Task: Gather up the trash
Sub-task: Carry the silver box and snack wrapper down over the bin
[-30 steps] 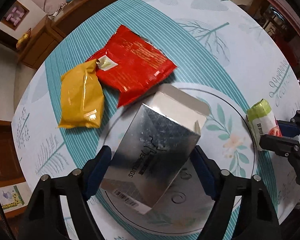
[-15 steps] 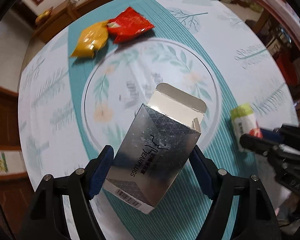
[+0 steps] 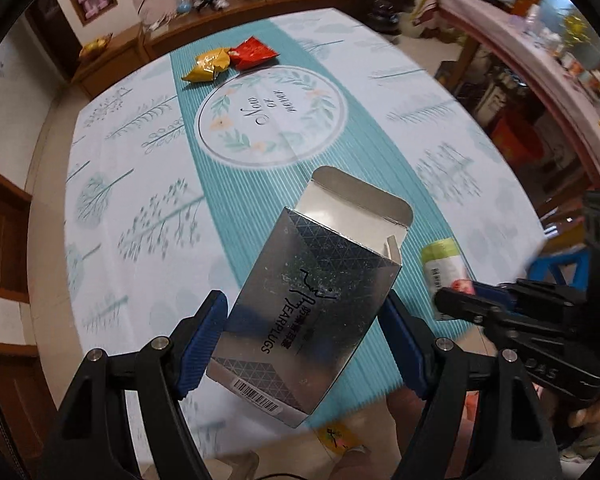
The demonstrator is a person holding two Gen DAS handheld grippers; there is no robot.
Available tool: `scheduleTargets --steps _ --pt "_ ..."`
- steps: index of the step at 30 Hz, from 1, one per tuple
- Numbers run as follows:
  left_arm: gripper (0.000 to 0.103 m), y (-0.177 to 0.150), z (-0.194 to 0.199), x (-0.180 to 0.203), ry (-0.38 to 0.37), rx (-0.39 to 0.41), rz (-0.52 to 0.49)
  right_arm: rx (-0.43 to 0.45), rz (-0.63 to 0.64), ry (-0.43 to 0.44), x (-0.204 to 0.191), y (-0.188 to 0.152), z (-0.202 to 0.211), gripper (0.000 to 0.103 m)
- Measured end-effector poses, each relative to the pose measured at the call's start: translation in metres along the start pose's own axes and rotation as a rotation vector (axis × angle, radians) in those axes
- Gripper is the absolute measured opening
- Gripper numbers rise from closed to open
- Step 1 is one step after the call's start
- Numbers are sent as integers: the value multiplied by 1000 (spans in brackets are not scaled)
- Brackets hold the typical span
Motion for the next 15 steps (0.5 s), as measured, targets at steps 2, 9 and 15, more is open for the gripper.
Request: scheduleTargets --steps 2,9,15 --pt "75 -20 16 8 -6 28 -13 15 3 -3 -6 -29 7 17" --pt "75 -87 45 34 -57 50 -40 47 -11 -7 -22 -100 27 17" --pt "75 -128 55 59 -84 29 -73 48 -14 -36 -22 -147 46 17"
Point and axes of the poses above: each gripper's, at about its wrist camera, not at the fingertips, and z roughly against the way its jaws point, x to its right, y to its top, the point moved 7 cm from there along -z, roughly the way its jaws point, and after that the axes turned 15 degrees about -z, right-handed, at the moved point
